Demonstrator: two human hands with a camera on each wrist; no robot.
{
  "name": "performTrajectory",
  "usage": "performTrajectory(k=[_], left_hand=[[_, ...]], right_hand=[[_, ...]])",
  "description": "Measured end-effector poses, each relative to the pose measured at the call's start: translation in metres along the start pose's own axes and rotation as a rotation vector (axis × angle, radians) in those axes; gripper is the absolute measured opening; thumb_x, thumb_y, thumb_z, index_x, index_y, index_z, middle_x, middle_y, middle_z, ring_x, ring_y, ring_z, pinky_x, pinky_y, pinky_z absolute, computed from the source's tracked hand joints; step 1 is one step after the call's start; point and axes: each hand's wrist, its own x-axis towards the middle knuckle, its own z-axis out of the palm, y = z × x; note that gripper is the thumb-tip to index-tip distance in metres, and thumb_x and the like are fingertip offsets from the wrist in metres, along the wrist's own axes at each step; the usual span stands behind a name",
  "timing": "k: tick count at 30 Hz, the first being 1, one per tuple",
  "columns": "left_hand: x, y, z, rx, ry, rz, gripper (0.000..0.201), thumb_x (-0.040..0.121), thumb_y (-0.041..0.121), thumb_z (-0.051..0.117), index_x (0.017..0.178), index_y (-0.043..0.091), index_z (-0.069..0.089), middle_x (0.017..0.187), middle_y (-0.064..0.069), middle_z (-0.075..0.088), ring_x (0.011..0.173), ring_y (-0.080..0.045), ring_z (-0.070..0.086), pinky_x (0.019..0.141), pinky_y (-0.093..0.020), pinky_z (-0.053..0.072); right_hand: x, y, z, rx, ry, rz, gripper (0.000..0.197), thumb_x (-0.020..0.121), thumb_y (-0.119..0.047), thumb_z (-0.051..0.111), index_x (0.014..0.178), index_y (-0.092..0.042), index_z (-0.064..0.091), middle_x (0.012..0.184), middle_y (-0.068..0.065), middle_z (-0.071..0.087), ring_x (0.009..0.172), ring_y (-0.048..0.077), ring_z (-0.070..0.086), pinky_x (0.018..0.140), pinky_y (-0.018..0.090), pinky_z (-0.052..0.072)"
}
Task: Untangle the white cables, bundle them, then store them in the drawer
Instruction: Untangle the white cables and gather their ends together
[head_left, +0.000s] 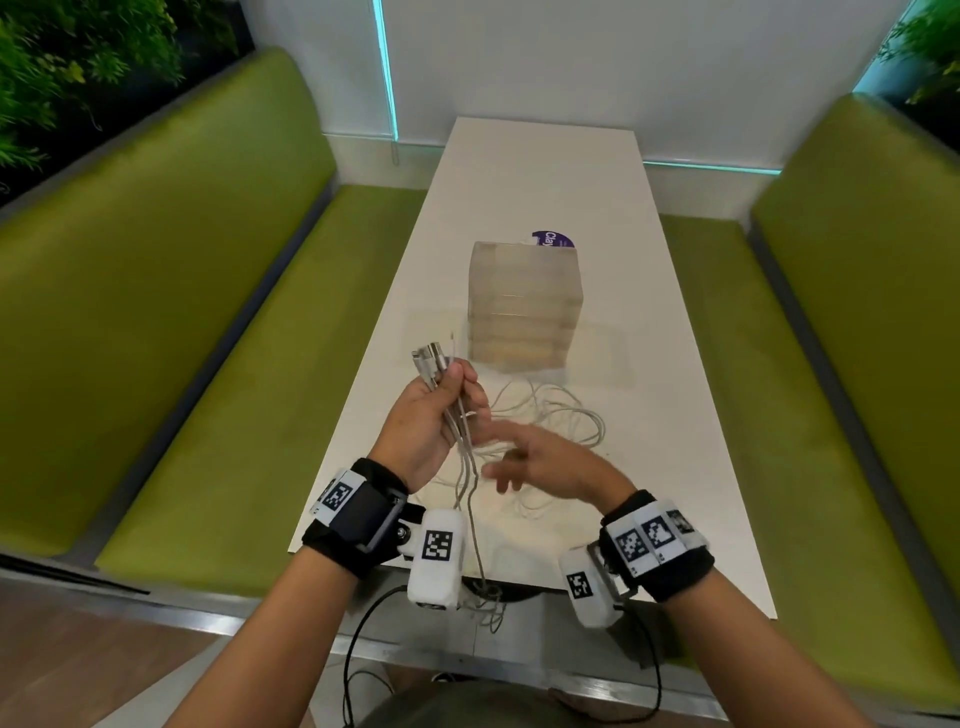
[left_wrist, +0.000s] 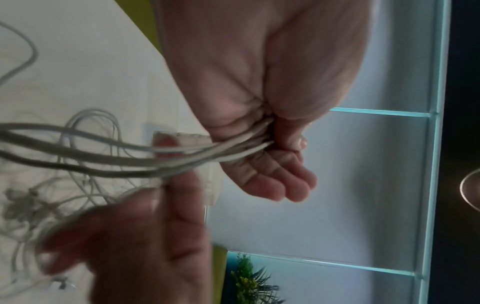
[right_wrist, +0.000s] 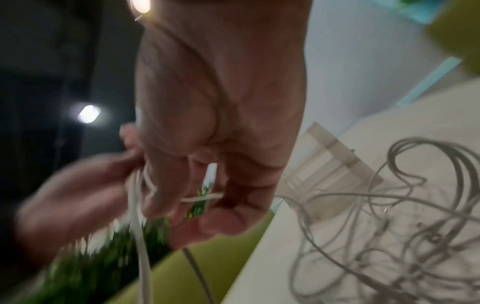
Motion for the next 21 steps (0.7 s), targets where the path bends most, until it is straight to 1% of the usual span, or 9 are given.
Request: performTrajectory(k=[1, 3, 5, 7, 9, 11, 15, 19, 21], left_hand=[[0.001, 0.001, 0.001, -0.016, 0.01, -0.004, 0.029, 0.102, 0.02, 0.034, 0.084, 0.009, 0.053, 0.06, 0.0, 0.059, 0.052, -0.013, 0.057, 0.056, -0.024, 0.052], [0.001, 0.003, 0.002, -0.021, 0.012, -0.002, 0.03, 0.102, 0.021, 0.034, 0.082, 0.01, 0.053, 0.057, 0.002, 0.056, 0.046, -0.01, 0.05, 0.05, -0.021, 0.046], [0.002, 0.009, -0.001, -0.028, 0.036, 0.022, 0.029, 0.102, 0.021, 0.034, 0.081, 0.011, 0.052, 0.054, 0.005, 0.052, 0.04, -0.005, 0.038, 0.043, -0.017, 0.034], [0.004, 0.016, -0.009, -0.049, 0.083, 0.054, 0.029, 0.102, 0.021, 0.033, 0.081, 0.011, 0.049, 0.052, 0.007, 0.047, 0.037, -0.003, 0.029, 0.04, -0.015, 0.025], [0.004, 0.021, -0.02, -0.04, 0.122, 0.07, 0.028, 0.103, 0.021, 0.033, 0.082, 0.012, 0.049, 0.052, 0.008, 0.044, 0.037, -0.002, 0.025, 0.04, -0.015, 0.02], [0.003, 0.021, -0.027, 0.027, 0.159, 0.065, 0.028, 0.103, 0.022, 0.034, 0.082, 0.012, 0.05, 0.053, 0.008, 0.044, 0.037, -0.003, 0.023, 0.041, -0.017, 0.018], [0.002, 0.006, -0.031, 0.239, 0.192, 0.029, 0.029, 0.103, 0.023, 0.036, 0.083, 0.011, 0.052, 0.063, 0.006, 0.055, 0.042, -0.004, 0.031, 0.039, -0.015, 0.025], [0.001, -0.015, -0.012, 0.402, 0.147, -0.022, 0.024, 0.102, 0.02, 0.039, 0.09, 0.009, 0.056, 0.091, -0.003, 0.067, 0.059, -0.008, 0.051, 0.042, -0.017, 0.029], [0.0, -0.023, -0.001, 0.427, 0.097, -0.047, 0.024, 0.102, 0.021, 0.04, 0.098, 0.007, 0.059, 0.094, -0.002, 0.066, 0.065, -0.01, 0.053, 0.042, -0.017, 0.028]], right_hand=[[0.003, 0.004, 0.007, -0.035, -0.047, -0.023, 0.018, 0.092, -0.019, 0.06, 0.109, -0.025, 0.06, 0.097, -0.021, 0.063, 0.068, 0.01, 0.063, 0.061, 0.017, 0.048], [0.009, 0.011, 0.014, -0.04, 0.004, -0.038, 0.005, 0.093, -0.015, 0.057, 0.094, -0.015, 0.062, 0.081, -0.019, 0.063, 0.062, 0.01, 0.061, 0.056, 0.014, 0.044], [0.011, 0.017, 0.008, -0.028, 0.115, 0.014, 0.015, 0.095, -0.019, 0.053, 0.088, -0.013, 0.064, 0.077, -0.015, 0.063, 0.053, 0.005, 0.058, 0.05, 0.013, 0.04], [0.01, 0.025, -0.004, 0.003, 0.201, 0.05, 0.02, 0.095, -0.023, 0.053, 0.085, -0.015, 0.069, 0.078, -0.014, 0.066, 0.048, 0.008, 0.057, 0.047, 0.017, 0.037], [0.007, 0.028, -0.014, -0.005, 0.275, 0.044, 0.021, 0.094, -0.022, 0.055, 0.083, -0.014, 0.071, 0.08, -0.007, 0.068, 0.045, 0.011, 0.054, 0.046, 0.016, 0.036], [0.006, 0.026, -0.02, -0.067, 0.325, 0.052, 0.019, 0.093, -0.022, 0.056, 0.082, -0.014, 0.07, 0.07, -0.004, 0.063, 0.042, 0.009, 0.05, 0.046, 0.017, 0.037], [0.001, 0.012, -0.028, 0.135, 0.418, -0.005, 0.022, 0.094, -0.019, 0.055, 0.079, -0.006, 0.065, 0.055, -0.002, 0.051, 0.045, 0.01, 0.04, 0.047, 0.022, 0.033], [0.001, -0.012, -0.022, 0.307, 0.5, -0.139, 0.025, 0.096, -0.017, 0.053, 0.078, -0.004, 0.063, 0.052, 0.002, 0.049, 0.042, 0.012, 0.037, 0.043, 0.018, 0.032], [0.005, -0.02, -0.016, 0.333, 0.525, -0.182, 0.028, 0.095, -0.018, 0.055, 0.079, 0.004, 0.061, 0.052, 0.003, 0.051, 0.041, 0.014, 0.037, 0.042, 0.02, 0.032]])
